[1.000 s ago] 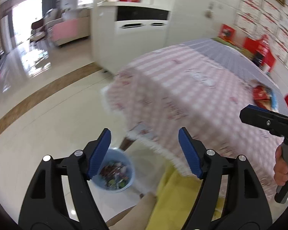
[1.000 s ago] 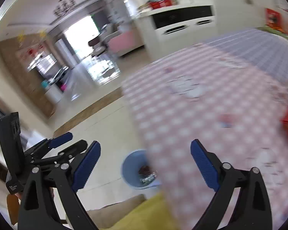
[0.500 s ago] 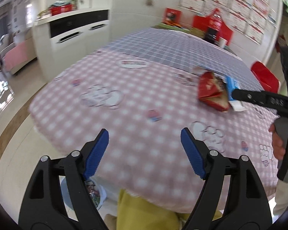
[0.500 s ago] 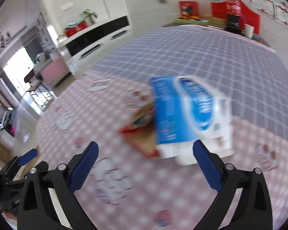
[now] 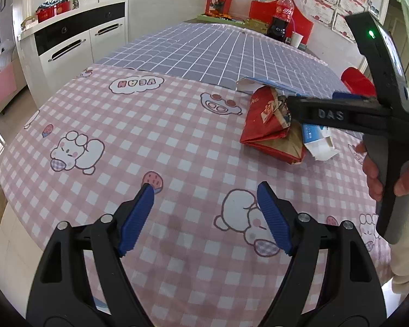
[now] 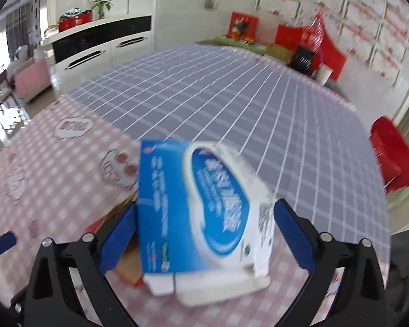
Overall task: Collect trash
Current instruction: 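Move both tools back to the medicine box and paper bag on the table, then grasp the blue-white medicine box with the right gripper while the left grasps the red paper bag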
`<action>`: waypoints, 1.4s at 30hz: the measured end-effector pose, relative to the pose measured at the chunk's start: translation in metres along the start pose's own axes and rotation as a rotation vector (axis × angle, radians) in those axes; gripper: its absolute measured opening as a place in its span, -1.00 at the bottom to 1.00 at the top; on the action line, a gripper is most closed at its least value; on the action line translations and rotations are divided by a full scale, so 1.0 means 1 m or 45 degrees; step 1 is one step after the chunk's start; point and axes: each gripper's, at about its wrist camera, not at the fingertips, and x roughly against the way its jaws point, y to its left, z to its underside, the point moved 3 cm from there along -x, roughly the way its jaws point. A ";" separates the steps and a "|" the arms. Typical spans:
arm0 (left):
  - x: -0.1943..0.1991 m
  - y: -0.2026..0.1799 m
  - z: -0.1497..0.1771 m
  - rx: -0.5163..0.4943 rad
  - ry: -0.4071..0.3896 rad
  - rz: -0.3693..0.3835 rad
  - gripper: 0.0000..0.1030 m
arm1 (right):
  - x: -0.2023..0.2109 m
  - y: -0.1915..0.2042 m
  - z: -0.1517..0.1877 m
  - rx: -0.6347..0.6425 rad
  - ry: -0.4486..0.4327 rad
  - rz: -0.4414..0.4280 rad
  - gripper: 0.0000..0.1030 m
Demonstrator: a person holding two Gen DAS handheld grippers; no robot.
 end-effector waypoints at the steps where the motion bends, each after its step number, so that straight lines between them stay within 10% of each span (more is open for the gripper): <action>1: -0.002 0.001 0.000 0.002 0.007 0.000 0.50 | 0.000 -0.001 -0.001 0.004 -0.012 0.022 0.86; 2: -0.004 0.002 -0.001 0.005 0.013 -0.001 0.50 | -0.003 -0.001 -0.002 0.009 -0.017 0.051 0.84; 5: -0.007 0.004 -0.003 0.013 0.023 -0.006 0.50 | -0.008 -0.005 -0.004 -0.035 0.026 -0.011 -0.22; 15: -0.016 -0.010 -0.023 0.041 0.027 0.061 0.59 | 0.033 -0.026 0.000 0.003 -0.119 0.017 -0.77; 27: -0.052 -0.076 -0.058 -0.081 0.072 0.257 0.74 | 0.075 -0.112 0.003 -0.247 -0.020 -0.234 -0.89; 31: -0.081 -0.088 -0.063 -0.096 0.101 0.183 0.73 | 0.078 -0.133 0.006 -0.290 -0.014 -0.196 -0.94; 36: -0.082 -0.088 -0.068 -0.123 0.034 0.198 0.22 | 0.069 -0.136 0.003 -0.274 0.003 -0.191 -0.92; 42: -0.079 -0.077 -0.066 -0.107 0.057 0.146 0.21 | 0.011 -0.127 0.000 -0.262 0.197 -0.179 -0.87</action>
